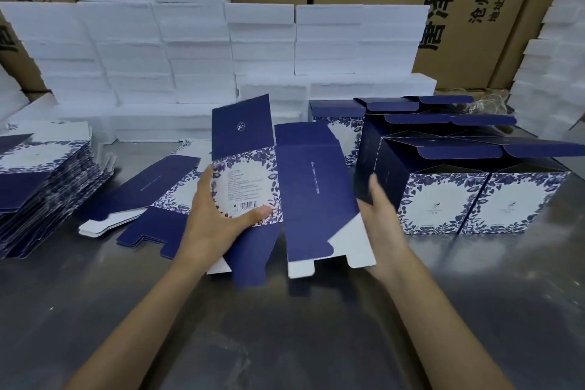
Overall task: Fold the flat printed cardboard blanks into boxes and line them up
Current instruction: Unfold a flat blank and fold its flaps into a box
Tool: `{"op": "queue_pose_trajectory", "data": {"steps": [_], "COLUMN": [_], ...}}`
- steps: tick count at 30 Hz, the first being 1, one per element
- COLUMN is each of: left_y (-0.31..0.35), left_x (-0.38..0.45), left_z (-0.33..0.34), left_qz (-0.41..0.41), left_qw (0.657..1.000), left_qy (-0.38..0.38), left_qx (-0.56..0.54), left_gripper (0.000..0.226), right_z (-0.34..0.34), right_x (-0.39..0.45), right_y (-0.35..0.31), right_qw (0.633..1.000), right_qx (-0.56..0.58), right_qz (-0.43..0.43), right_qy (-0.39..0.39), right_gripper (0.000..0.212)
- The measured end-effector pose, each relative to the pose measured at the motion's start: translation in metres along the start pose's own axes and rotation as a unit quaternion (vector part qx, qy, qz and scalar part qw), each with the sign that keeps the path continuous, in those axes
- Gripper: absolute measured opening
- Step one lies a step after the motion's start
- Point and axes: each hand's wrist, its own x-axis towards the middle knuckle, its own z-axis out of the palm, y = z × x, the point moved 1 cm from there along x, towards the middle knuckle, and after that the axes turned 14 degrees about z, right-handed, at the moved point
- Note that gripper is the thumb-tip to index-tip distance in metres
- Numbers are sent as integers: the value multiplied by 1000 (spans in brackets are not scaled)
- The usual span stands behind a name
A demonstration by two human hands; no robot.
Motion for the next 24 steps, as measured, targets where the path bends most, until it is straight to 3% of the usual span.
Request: {"op": "queue_pose_trajectory", "data": {"steps": [2,5,10,13,17,20,24], "left_y": [-2,-5,-7,-9,-12,-11,-11], "left_x": [0,-1,-1,-1,0,-2,-1], "left_z": [-2,-3,-5,-8,-10,-11,-6], "left_qz": [15,6,-14,-32,-39,-17,-23], "left_qw": [999,998,998,997,997,998,997], "left_qy": [17,49,60,73,46,37,-2], "left_qx": [36,24,18,-16,-52,-57,-68], "left_gripper": [134,137,132,107,39,25,25], "right_z": [-16,-12,-12,-12,-16,-16,-14], "right_x": [3,8,5,4,3,3,6], "right_y": [0,3,5,7,3,1,1], "right_qw": [998,993,986,983,988,993,994], "right_qx": [-50,-115,-156,-170,-148,-107,-102], "right_qz": [4,-25,-57,-60,-36,-28,-47], "right_qy": [-43,-6,20,23,-25,-39,12], "right_gripper": [60,34,28,29,31,30,22]}}
